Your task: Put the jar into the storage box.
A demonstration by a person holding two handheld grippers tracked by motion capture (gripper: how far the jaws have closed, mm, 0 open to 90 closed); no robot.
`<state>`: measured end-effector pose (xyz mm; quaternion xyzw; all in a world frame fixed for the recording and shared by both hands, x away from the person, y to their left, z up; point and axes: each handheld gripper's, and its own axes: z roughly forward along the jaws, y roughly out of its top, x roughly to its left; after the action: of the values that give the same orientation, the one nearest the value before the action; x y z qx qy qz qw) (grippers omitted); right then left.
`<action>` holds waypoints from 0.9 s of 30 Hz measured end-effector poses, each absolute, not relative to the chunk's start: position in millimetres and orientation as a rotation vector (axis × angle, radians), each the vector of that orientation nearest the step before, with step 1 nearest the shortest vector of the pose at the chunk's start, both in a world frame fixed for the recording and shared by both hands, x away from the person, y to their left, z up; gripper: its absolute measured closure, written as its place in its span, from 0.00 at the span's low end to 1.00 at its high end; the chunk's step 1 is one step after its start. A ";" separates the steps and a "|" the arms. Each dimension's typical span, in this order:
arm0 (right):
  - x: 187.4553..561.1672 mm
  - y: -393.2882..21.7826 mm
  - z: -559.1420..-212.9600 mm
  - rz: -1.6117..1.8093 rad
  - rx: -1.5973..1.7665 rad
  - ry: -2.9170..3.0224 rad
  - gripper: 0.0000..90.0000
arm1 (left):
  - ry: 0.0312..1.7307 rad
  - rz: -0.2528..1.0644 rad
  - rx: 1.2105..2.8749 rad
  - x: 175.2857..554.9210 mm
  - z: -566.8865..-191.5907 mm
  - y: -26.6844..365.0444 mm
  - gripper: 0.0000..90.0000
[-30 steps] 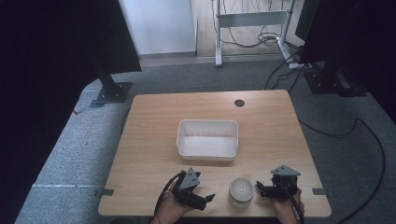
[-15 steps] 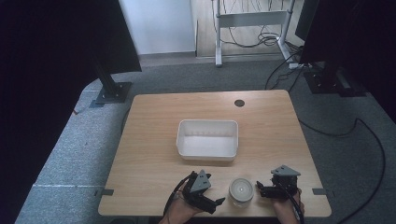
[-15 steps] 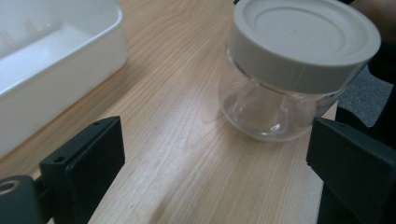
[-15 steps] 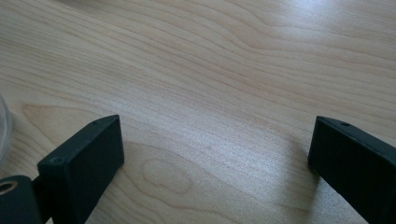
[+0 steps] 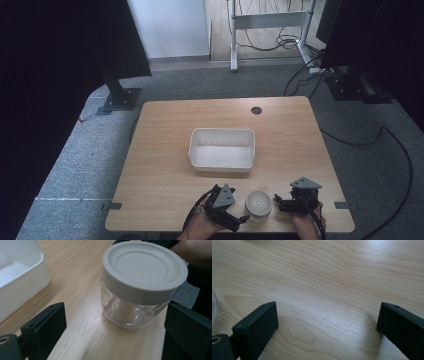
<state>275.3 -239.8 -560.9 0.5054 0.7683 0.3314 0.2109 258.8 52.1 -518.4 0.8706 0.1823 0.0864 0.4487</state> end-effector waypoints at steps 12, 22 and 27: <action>275.2 -239.7 -560.9 0.922 1.402 2.138 0.03 | 0.418 0.200 2.171 257.1 -521.7 33.6 0.04; 275.2 -239.7 -560.9 0.923 1.402 2.140 0.03 | 0.408 0.191 2.178 256.8 -524.6 21.1 0.04; 275.1 -239.6 -560.9 0.924 1.401 2.140 0.03 | 0.404 0.199 2.187 256.9 -526.9 14.0 0.04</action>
<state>275.1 -239.6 -560.9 0.5036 0.7695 0.3321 0.2096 256.9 14.0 -526.9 0.8802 0.1626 0.0800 0.4387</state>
